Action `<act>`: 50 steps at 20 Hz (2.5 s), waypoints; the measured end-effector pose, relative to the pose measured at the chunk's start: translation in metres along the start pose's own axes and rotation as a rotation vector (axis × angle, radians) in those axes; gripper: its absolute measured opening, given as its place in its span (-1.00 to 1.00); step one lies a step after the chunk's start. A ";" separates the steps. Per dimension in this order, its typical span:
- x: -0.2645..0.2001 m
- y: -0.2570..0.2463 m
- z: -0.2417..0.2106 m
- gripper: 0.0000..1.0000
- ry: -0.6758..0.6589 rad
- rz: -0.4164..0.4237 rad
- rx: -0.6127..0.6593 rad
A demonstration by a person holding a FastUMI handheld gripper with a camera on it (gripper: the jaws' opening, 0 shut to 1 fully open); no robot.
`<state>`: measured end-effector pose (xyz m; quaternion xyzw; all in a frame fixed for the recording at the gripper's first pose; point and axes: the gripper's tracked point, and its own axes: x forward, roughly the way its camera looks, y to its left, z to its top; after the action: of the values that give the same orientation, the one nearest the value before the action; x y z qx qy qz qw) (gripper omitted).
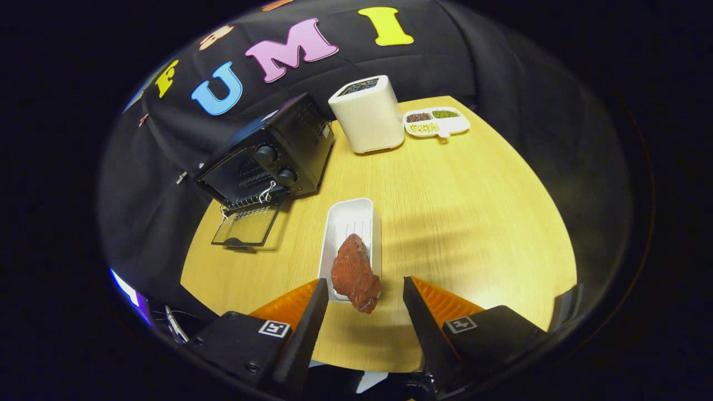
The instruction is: Open the toaster oven, put the food inside, and close the toaster oven door.
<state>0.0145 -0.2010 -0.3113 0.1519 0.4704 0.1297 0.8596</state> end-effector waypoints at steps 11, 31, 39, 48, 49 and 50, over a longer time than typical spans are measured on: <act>0.019 -0.008 -0.006 -0.52 0.087 0.054 0.242; -0.060 0.140 0.049 -0.72 -0.138 0.087 0.213; 0.006 0.254 0.053 -0.72 -0.168 0.147 0.222; 0.115 0.315 0.101 -0.73 -0.233 0.204 0.175; 0.126 0.315 0.107 -0.73 -0.252 0.200 0.180; 0.136 0.313 0.114 -0.73 -0.278 0.191 0.186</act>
<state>0.1576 0.1211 -0.2376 0.2912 0.3405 0.1445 0.8822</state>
